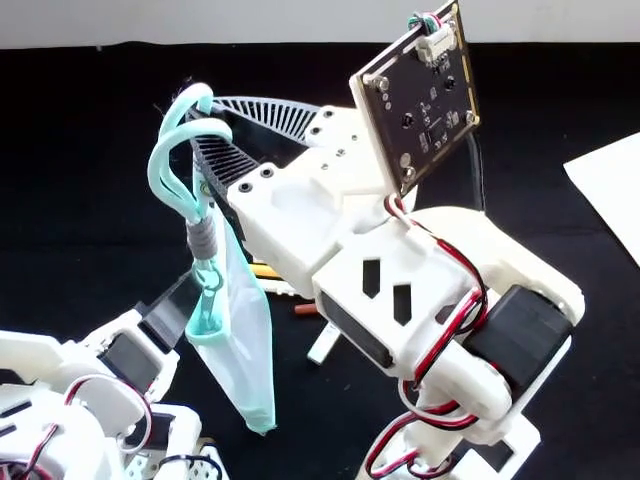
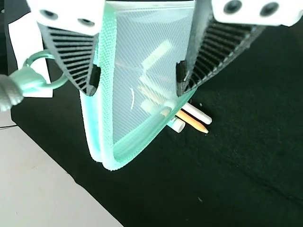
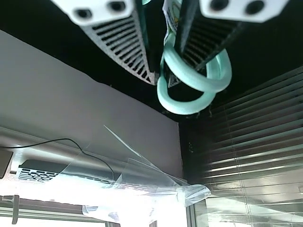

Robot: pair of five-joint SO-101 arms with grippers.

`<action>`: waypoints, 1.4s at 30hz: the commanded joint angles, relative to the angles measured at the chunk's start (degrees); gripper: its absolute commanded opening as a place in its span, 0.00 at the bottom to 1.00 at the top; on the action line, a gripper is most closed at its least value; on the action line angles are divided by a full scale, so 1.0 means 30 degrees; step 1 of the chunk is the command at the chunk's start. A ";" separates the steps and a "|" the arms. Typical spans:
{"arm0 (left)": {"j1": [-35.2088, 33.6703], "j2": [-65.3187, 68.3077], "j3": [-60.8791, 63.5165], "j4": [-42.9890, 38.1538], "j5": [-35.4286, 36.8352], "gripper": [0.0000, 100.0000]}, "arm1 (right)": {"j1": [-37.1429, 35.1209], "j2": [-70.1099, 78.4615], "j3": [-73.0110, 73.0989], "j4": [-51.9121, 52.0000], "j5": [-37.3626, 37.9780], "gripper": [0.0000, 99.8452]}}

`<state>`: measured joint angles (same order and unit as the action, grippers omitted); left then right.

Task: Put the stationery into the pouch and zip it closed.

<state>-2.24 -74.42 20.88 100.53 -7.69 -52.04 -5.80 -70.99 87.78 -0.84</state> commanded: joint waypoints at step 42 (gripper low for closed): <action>0.2447 0.9128 -0.4850 -0.3311 -0.8645 0.01 | 0.2945 -0.0103 -0.0601 0.4352 0.0029 0.01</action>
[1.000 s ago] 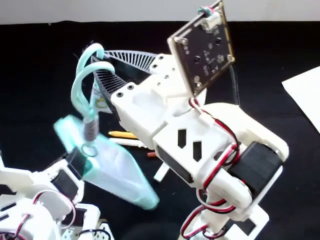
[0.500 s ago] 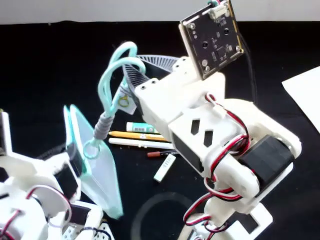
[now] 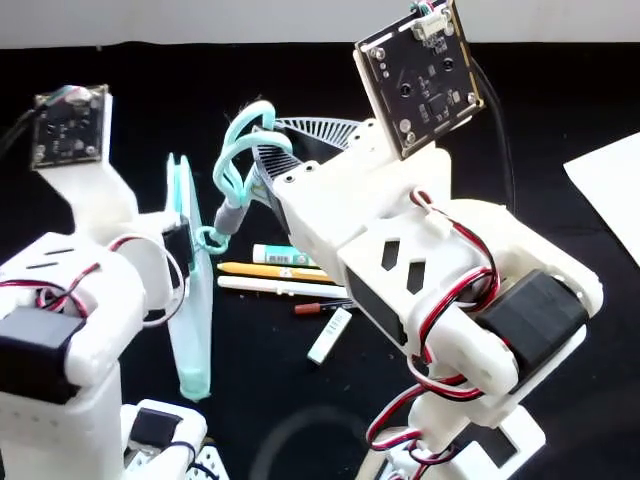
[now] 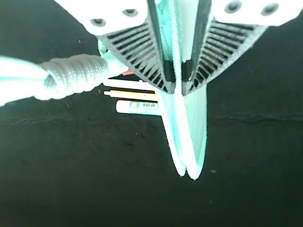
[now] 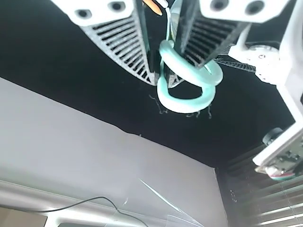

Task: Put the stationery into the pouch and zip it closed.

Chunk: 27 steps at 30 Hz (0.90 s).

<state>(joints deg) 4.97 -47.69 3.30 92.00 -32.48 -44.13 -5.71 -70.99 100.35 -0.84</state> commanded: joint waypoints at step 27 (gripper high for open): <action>-0.1685 0.0337 0.3062 -0.6652 -0.1231 0.01 | 0.8601 -0.0249 -0.3062 -0.5934 0.1348 0.01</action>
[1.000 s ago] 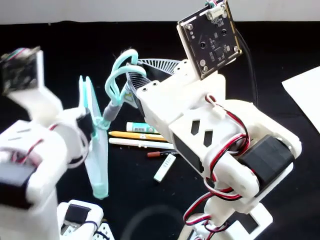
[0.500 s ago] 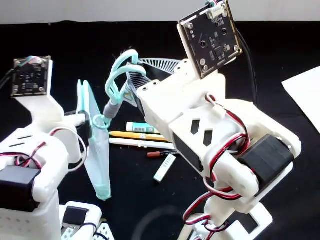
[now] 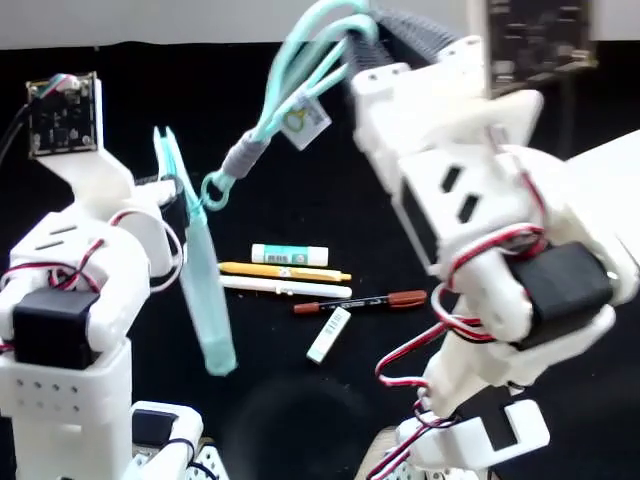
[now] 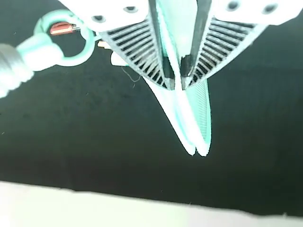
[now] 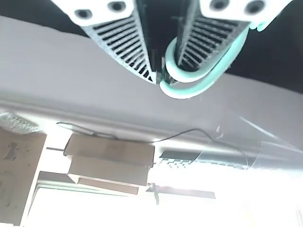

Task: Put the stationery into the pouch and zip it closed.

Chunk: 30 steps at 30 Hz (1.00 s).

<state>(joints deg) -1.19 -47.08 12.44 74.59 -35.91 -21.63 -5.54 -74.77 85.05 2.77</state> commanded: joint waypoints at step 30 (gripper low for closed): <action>0.1451 -0.0015 0.4586 0.2960 -0.0117 0.25 | 0.1011 -0.0190 -0.2769 0.2447 0.0059 0.01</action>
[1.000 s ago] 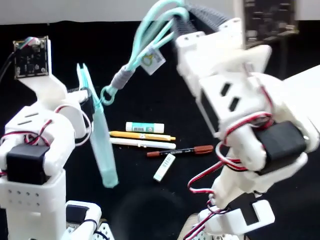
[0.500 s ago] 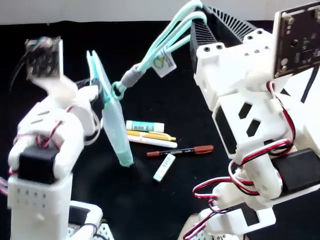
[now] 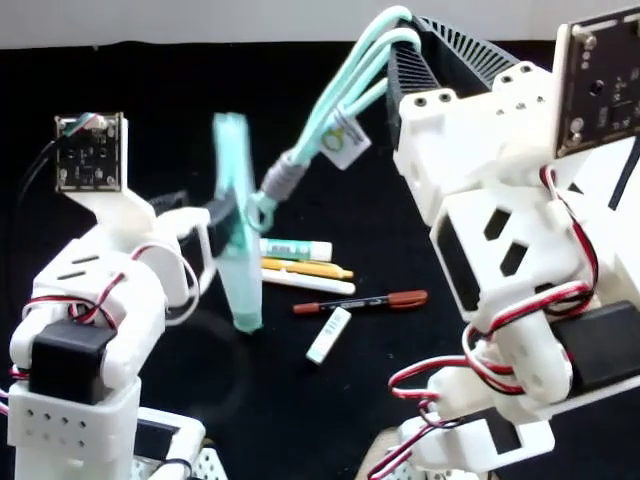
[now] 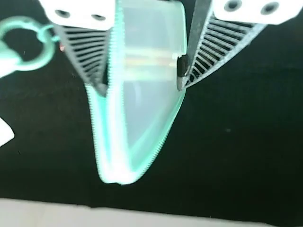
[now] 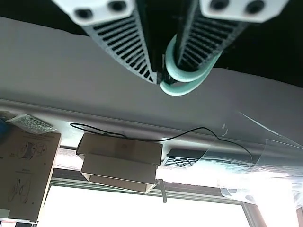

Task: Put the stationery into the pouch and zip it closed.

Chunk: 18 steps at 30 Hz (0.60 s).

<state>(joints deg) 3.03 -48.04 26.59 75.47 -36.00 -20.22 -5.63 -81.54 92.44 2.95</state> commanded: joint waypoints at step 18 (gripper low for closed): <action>0.0073 0.0308 -0.2916 0.8527 0.0996 0.23 | -0.2916 0.0923 -0.0484 -0.0982 0.0088 0.01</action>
<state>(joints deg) 3.03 -47.96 16.48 96.40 -33.19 -26.55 -5.01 -81.63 92.18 2.95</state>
